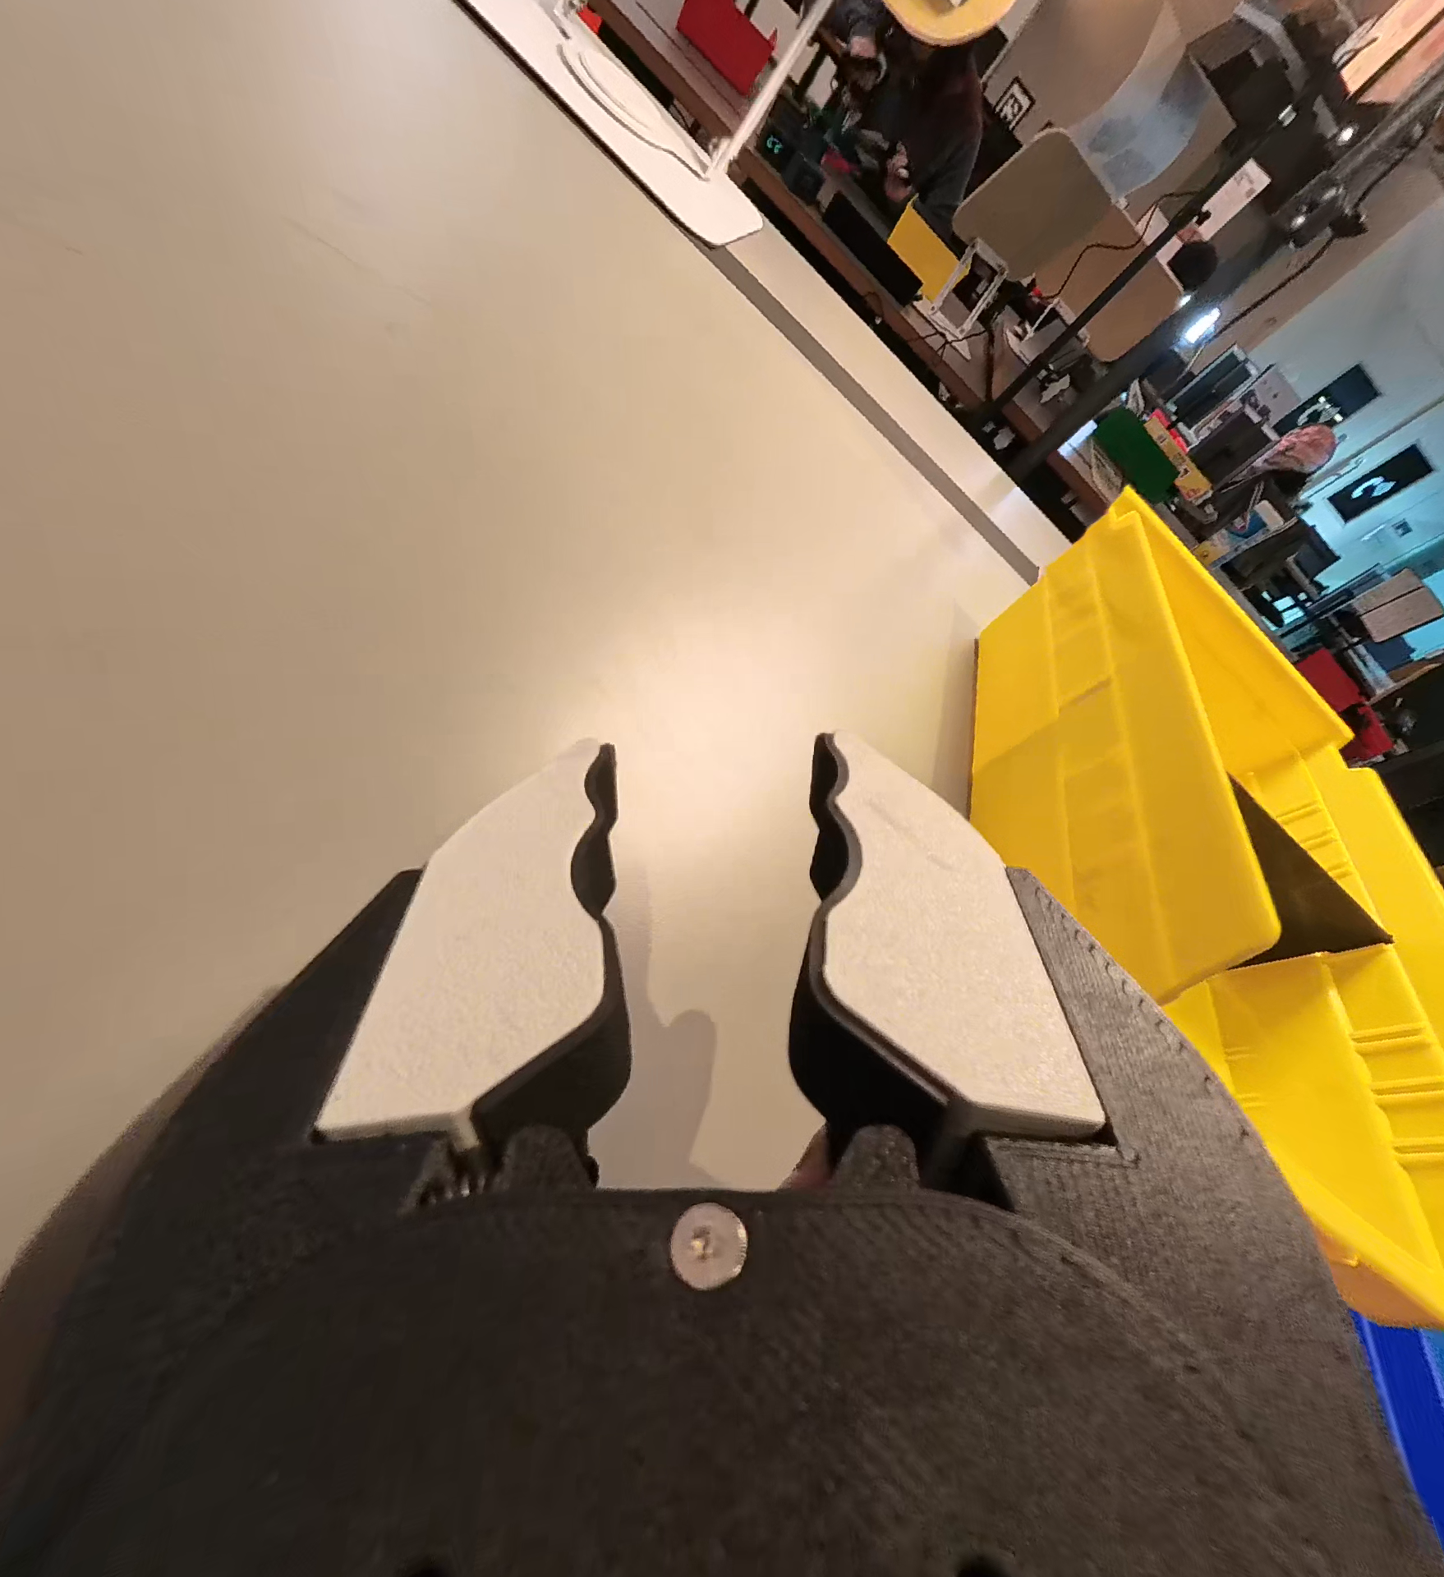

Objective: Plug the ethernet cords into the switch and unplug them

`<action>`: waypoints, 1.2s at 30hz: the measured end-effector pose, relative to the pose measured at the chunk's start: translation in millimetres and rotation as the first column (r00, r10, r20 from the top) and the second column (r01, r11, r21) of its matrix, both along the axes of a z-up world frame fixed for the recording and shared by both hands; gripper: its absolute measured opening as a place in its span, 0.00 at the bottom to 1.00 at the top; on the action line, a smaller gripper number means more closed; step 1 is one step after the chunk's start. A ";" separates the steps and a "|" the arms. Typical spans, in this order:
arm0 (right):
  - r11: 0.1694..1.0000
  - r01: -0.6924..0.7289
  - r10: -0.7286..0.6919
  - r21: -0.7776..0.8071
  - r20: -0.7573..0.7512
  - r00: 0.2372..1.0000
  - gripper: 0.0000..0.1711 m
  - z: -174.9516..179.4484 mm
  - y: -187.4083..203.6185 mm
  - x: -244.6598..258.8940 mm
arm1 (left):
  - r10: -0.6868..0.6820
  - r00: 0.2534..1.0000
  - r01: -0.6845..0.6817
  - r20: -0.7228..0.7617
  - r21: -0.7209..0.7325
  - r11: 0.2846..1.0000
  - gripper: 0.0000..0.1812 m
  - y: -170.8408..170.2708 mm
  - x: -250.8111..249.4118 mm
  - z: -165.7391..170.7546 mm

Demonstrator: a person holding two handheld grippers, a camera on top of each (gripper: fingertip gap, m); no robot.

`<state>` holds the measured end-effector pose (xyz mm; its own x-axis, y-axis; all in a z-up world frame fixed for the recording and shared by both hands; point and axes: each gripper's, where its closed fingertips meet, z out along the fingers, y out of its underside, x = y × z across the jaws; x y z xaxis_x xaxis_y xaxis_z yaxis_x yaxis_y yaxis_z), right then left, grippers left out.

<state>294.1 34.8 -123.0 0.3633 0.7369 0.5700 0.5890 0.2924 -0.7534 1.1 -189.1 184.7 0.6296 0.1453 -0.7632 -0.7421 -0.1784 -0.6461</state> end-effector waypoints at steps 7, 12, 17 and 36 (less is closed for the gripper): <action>0.999 -0.005 0.004 0.048 0.019 1.000 0.26 -0.6 -4.1 -3.1 | -0.297 0.953 0.304 0.067 -0.165 0.938 0.08 70.0 73.1 -95.1; 0.997 -0.004 0.003 0.081 0.016 1.000 0.25 1.1 -5.6 -2.8 | -0.406 0.912 0.411 0.063 -0.163 0.897 0.08 90.9 118.9 -138.6; 0.989 -0.005 -0.006 0.145 0.075 0.997 0.25 -4.6 -7.7 -5.4 | -0.439 0.887 0.419 -0.144 -0.149 0.896 0.08 84.4 164.3 -159.3; 0.998 -0.057 0.057 -0.017 -0.010 0.998 0.25 0.6 -31.1 17.1 | -0.429 0.808 0.196 -0.404 -0.503 0.842 0.08 49.2 145.2 -319.5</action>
